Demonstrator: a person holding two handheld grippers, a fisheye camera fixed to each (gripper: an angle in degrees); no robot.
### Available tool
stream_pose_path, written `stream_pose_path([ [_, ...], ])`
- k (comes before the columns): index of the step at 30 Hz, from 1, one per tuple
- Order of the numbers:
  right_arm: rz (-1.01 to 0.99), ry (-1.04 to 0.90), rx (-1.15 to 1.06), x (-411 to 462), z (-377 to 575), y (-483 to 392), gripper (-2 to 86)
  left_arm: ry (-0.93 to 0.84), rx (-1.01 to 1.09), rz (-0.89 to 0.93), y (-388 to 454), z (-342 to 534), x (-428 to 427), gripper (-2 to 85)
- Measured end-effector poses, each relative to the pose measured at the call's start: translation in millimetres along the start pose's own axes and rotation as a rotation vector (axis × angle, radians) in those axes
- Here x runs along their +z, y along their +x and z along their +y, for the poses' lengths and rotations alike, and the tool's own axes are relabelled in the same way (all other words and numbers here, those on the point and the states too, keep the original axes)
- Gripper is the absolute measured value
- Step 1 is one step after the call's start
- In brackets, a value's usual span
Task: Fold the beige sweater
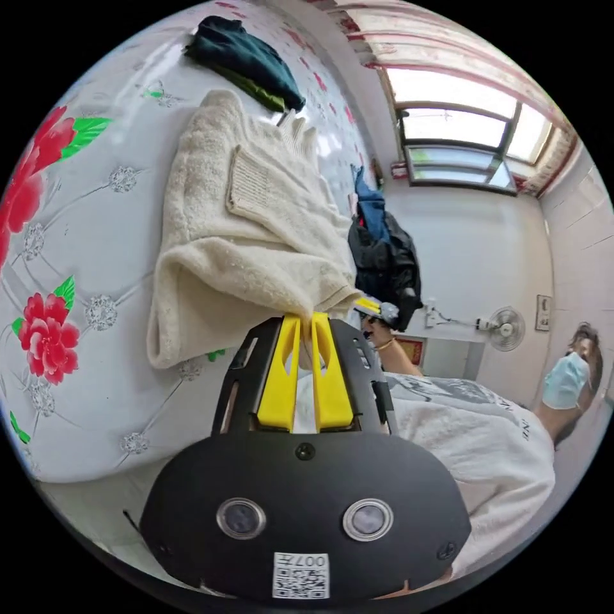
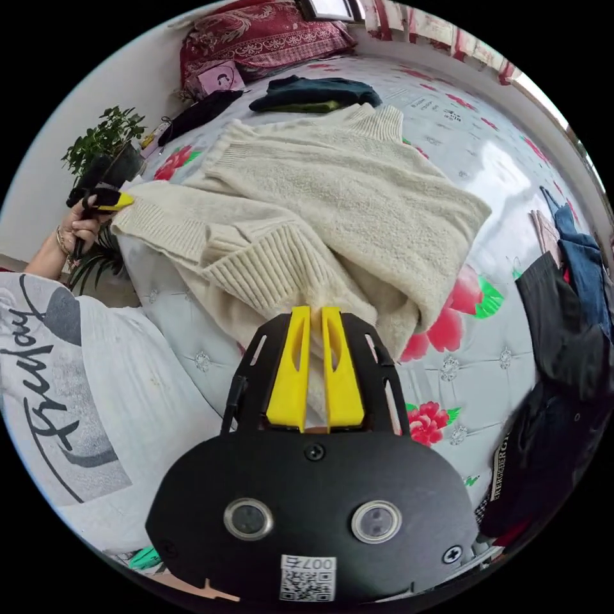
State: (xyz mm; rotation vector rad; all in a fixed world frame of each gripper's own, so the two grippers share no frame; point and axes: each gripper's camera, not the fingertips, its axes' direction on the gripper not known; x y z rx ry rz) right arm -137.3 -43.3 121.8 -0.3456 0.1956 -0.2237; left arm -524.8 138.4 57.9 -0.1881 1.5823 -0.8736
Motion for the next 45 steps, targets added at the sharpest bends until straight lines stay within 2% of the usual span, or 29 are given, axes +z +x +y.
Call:
stream_pose_path([
  [3,-0.084,0.206,0.073,-56.2,5.2,25.5,2.0,0.118,-0.005,0.074,5.5,-19.2,-24.1,0.4],
  [5,-0.110,0.346,0.159,-97.7,5.2,57.3,1.4,0.156,-0.013,0.055,9.2,-40.8,-28.6,0.4],
  [7,-0.112,0.396,0.214,-112.3,-5.3,80.4,1.5,0.204,-0.010,0.021,12.6,-67.6,-27.4,0.7],
  [10,-0.049,0.404,0.323,-102.1,-36.1,115.9,2.4,0.381,-0.103,-0.027,-0.7,-116.5,-12.4,2.2],
  [13,0.031,0.217,0.455,-57.0,-61.2,146.0,4.8,0.416,-0.223,-0.143,-18.9,-130.3,1.2,4.3],
  [16,0.090,0.136,0.473,-37.2,-44.5,148.4,7.1,0.392,-0.197,-0.251,-17.4,-114.3,5.3,7.3],
  [21,-0.124,0.246,0.563,-46.0,47.8,146.6,10.0,0.301,-0.145,-0.447,-10.2,-44.6,1.9,10.4],
  [24,-0.296,0.289,0.631,-47.1,101.4,147.6,11.3,0.257,-0.152,-0.455,-13.6,-1.4,7.3,12.5],
  [29,-0.323,0.131,0.523,-15.1,108.9,134.9,11.9,0.138,-0.123,-0.408,-21.3,15.0,49.0,13.6],
  [33,-0.249,-0.037,0.429,16.0,82.2,128.2,9.1,0.070,-0.103,-0.536,-19.3,-3.3,80.5,10.2],
  [37,-0.279,-0.002,0.352,1.2,85.8,128.9,4.2,0.123,-0.049,-0.410,-9.1,-0.4,72.1,4.9],
  [39,-0.291,0.053,0.331,-17.2,103.1,128.2,3.3,0.197,0.005,-0.278,8.5,19.9,56.1,4.4],
  [45,-0.503,0.320,0.342,-103.6,178.0,125.0,1.5,0.350,0.099,0.033,77.3,74.5,10.3,3.9],
])
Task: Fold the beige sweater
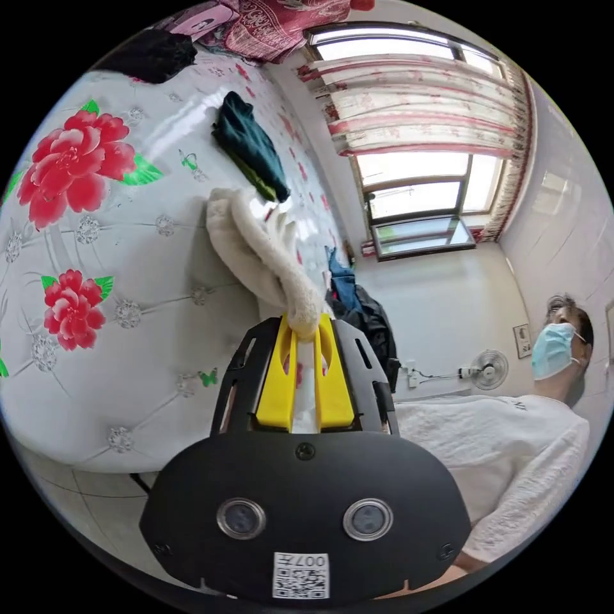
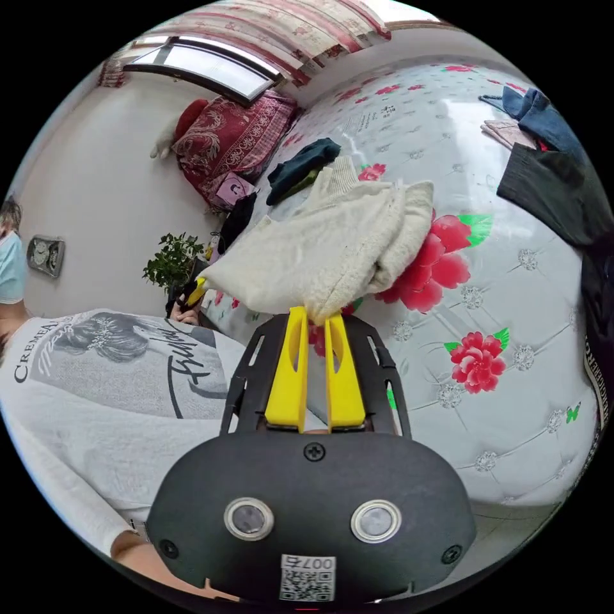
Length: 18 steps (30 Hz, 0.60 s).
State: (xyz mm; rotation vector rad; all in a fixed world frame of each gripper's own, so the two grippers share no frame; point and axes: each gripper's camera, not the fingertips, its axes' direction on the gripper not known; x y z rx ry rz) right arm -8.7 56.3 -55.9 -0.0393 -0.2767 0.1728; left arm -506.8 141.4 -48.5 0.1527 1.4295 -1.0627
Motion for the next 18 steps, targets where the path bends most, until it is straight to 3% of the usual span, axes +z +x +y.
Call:
stream_pose_path([
  [6,-0.122,0.134,-0.046,-66.2,-34.0,-6.5,0.5,-0.004,0.100,-0.052,46.3,-75.5,10.8,4.0],
  [12,-0.061,0.255,-0.044,-49.0,-136.8,25.1,2.6,0.140,-0.057,-0.136,-2.8,-175.0,73.2,5.5],
  [18,0.012,0.202,0.145,-18.4,-134.7,95.2,9.6,0.108,-0.135,-0.283,-35.6,-153.4,86.9,9.0],
])
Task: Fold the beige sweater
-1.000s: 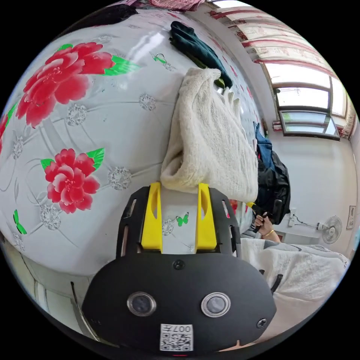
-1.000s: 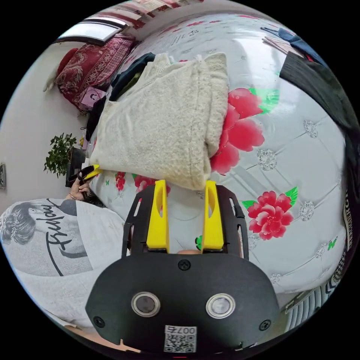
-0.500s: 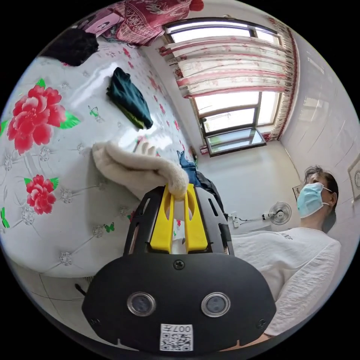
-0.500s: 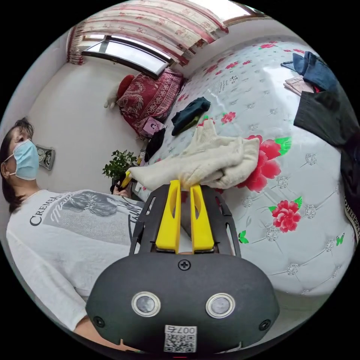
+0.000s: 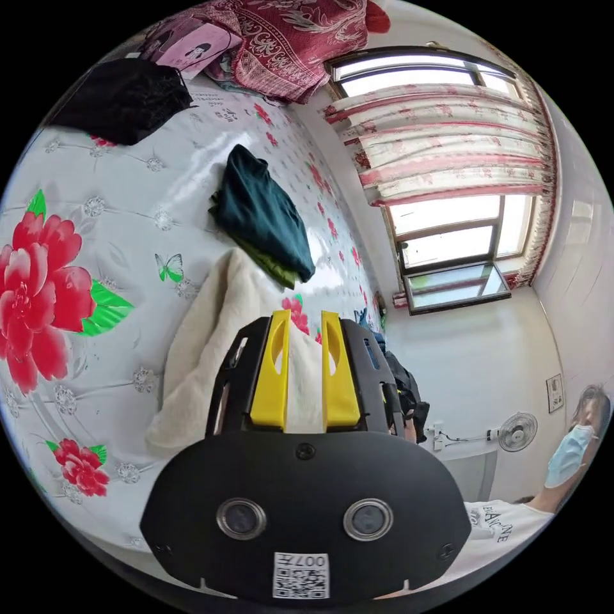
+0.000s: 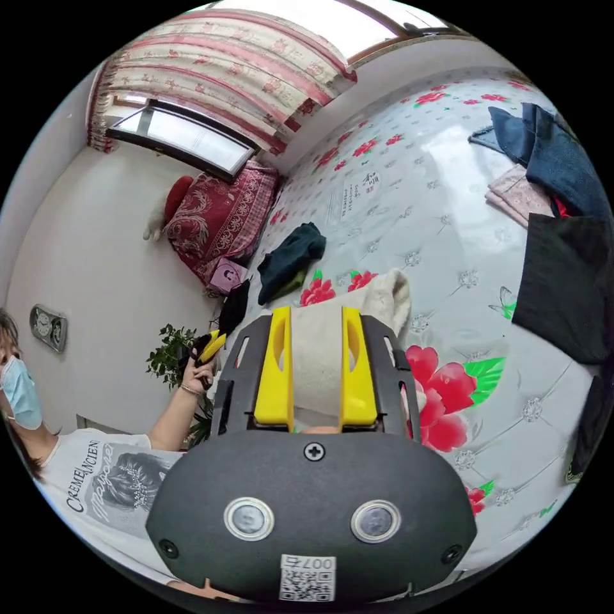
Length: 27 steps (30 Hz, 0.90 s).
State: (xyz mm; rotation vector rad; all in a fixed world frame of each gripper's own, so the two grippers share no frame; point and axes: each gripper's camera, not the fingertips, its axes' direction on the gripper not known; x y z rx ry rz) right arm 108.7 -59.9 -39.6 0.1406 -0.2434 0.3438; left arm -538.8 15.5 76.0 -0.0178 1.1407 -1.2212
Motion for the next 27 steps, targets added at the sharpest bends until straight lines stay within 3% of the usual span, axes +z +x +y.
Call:
stream_pose_path([
  [4,-0.062,0.022,0.230,-14.6,64.9,69.4,12.5,-0.039,-0.116,-0.071,-43.3,47.6,-9.7,11.2],
  [9,-0.086,0.039,0.420,-25.5,122.6,115.9,14.2,0.001,-0.297,-0.021,-86.7,88.2,-31.3,11.5],
  [12,-0.107,0.040,0.422,-22.3,129.0,122.8,14.7,0.037,-0.208,-0.155,-78.0,87.1,-46.5,13.1],
  [17,-0.099,-0.025,0.405,10.9,112.0,135.9,14.3,-0.213,-0.146,-0.083,-82.8,64.6,13.1,18.9],
  [21,-0.140,-0.024,0.396,15.7,99.7,142.7,12.0,-0.293,-0.005,-0.256,-59.5,48.6,43.2,15.9],
  [23,-0.184,-0.015,0.415,9.8,95.8,141.8,9.5,-0.305,-0.014,-0.197,-59.3,45.6,48.0,12.4],
  [27,-0.343,0.065,0.325,-20.4,72.8,111.7,6.6,-0.196,0.030,0.106,-30.2,28.7,22.7,9.9],
])
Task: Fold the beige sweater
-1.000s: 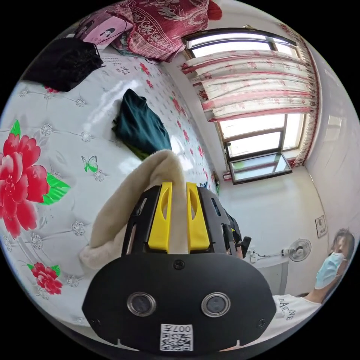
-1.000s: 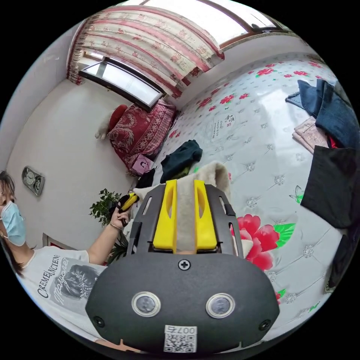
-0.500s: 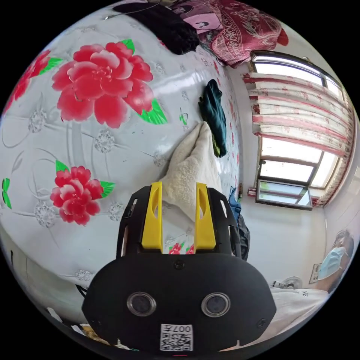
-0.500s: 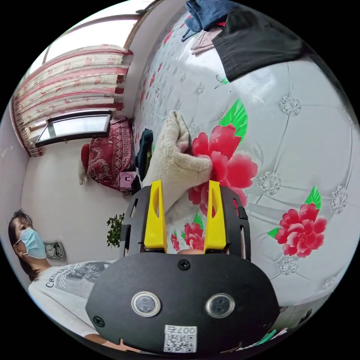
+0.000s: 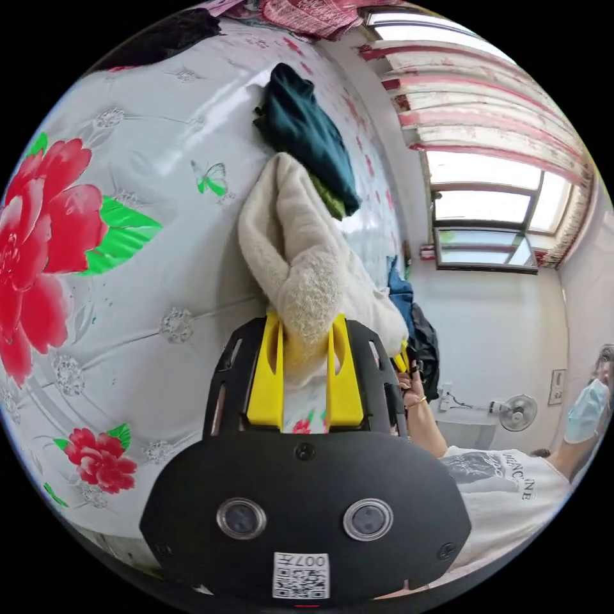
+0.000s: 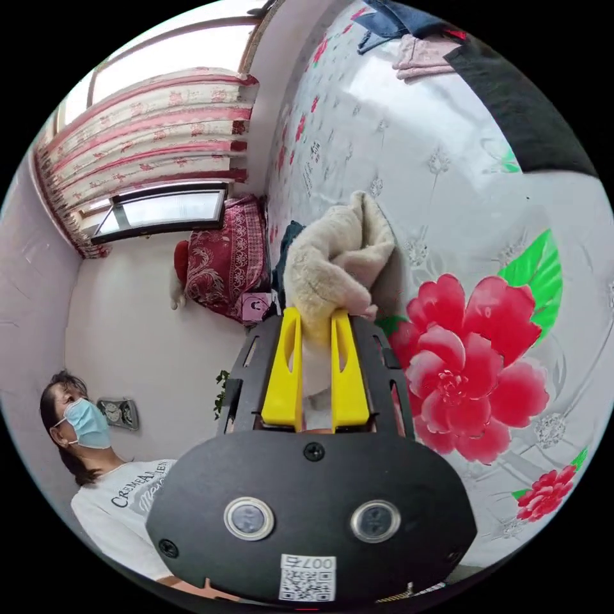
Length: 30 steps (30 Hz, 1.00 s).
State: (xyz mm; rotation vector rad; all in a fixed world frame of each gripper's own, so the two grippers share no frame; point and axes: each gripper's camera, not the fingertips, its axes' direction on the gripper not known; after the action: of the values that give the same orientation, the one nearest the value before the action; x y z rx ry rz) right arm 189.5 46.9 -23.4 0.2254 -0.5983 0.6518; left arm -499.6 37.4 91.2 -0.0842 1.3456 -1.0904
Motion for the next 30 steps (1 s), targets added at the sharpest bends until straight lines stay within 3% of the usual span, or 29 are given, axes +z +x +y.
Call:
stream_pose_path([
  [4,-0.090,-0.022,-0.190,11.4,-38.5,-88.0,5.0,0.065,0.199,0.091,69.3,-51.0,-30.8,9.3],
  [10,-0.249,-0.030,-0.502,60.5,-86.4,-214.6,4.3,0.225,0.457,0.048,156.9,-116.8,-94.4,9.0],
  [20,-0.220,-0.038,-0.681,194.2,-180.2,-312.0,4.3,0.399,0.538,-0.129,205.7,-220.1,-134.5,9.0],
  [26,-0.224,-0.029,-0.666,240.0,-193.0,-270.7,4.1,0.456,0.481,-0.114,140.7,-226.6,-121.9,9.3],
  [30,-0.056,-0.021,-0.405,285.7,-207.2,-182.6,4.3,0.340,0.092,-0.277,8.2,-234.0,-53.2,10.7],
])
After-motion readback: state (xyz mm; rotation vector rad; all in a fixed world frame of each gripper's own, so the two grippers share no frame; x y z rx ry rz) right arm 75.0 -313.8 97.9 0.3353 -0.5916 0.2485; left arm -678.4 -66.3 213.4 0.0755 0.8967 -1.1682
